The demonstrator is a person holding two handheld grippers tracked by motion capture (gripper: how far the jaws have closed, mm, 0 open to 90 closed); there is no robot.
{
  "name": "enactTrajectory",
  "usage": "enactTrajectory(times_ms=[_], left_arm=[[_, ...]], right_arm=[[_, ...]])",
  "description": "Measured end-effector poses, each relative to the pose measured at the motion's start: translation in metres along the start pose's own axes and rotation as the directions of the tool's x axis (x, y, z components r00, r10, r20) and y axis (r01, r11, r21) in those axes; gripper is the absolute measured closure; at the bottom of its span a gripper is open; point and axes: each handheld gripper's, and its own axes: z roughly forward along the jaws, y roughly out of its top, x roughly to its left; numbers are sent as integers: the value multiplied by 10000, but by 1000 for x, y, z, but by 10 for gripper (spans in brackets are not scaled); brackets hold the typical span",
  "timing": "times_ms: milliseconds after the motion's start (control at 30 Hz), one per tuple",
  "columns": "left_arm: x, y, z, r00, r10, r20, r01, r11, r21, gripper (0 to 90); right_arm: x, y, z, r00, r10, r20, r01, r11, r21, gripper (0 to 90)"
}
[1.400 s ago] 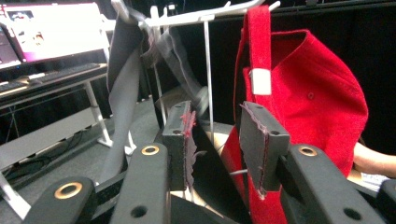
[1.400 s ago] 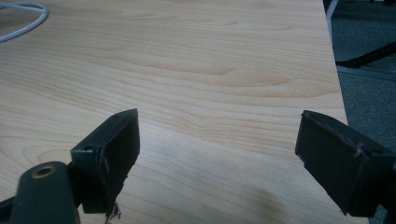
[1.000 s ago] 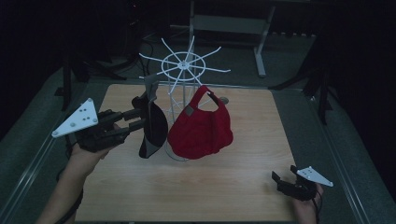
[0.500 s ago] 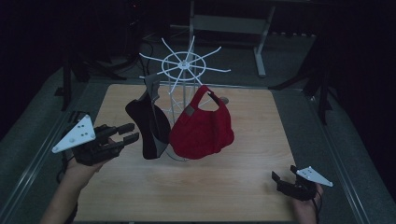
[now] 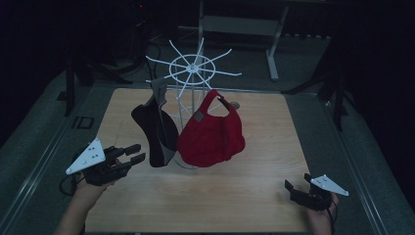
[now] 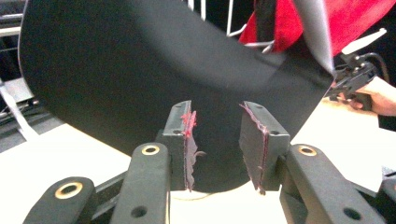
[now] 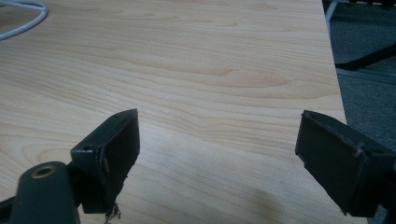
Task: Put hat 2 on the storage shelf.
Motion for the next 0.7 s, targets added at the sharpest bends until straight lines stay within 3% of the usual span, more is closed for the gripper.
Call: enactTrajectory(times_ms=[200,433,633,700], left_arm=[[1,-28,3,9986,-519,50,517,9981,340,651],[0,-59,6,9966,-826,-27,825,9923,919,652],[-2,-77,4,9957,-915,-123,924,9882,1220,651],[-1,-84,3,9935,-1129,-137,1137,9859,1229,652]], right_arm=[[0,0,0,10000,-3,-4,3,10000,3,136],[0,0,0,10000,-34,4,34,10000,-2,137],[0,0,0,10000,-21,-1,21,10000,25,137],[0,0,0,10000,-22,2,22,10000,3,137]])
